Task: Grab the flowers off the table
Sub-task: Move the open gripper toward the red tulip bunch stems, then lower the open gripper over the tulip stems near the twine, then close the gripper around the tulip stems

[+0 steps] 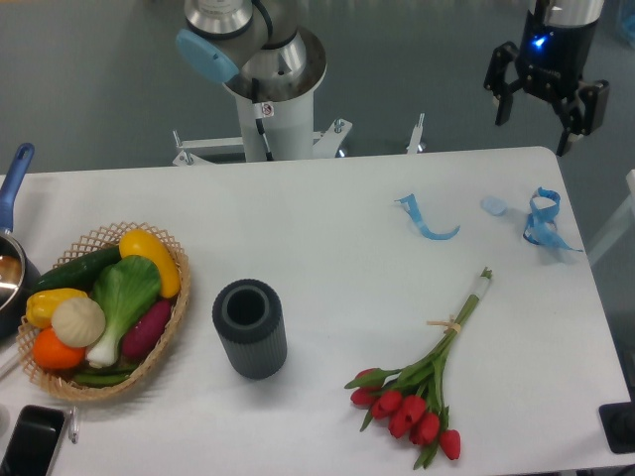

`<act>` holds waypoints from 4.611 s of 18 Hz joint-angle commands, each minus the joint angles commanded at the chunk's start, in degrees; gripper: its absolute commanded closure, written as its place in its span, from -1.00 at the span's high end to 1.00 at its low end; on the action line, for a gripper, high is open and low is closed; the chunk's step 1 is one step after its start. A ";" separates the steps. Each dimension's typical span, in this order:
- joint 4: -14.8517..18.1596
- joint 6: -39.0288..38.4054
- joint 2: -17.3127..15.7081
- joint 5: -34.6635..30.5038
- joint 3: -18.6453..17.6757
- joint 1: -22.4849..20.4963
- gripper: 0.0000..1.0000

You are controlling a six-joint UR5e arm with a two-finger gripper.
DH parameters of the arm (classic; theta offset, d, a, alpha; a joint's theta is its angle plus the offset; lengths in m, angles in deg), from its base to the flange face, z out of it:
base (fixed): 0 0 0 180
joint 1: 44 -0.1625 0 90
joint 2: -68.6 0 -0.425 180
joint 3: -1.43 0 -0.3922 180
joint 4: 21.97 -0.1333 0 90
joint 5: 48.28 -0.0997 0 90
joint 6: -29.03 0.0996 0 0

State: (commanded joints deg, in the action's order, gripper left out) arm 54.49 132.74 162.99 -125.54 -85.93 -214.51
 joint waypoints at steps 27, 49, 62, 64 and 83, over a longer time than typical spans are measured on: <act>-20.28 -26.96 7.02 3.08 -10.90 7.28 1.00; -27.77 -32.96 28.38 5.54 -0.79 14.06 1.00; -30.67 -32.78 31.46 3.78 -0.97 16.96 1.00; -30.59 -32.70 31.38 2.38 -1.31 17.14 1.00; -32.70 -29.62 33.66 0.35 -2.20 18.19 1.00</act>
State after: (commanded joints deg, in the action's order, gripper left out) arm 21.79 103.12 196.66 -125.19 -88.13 -196.31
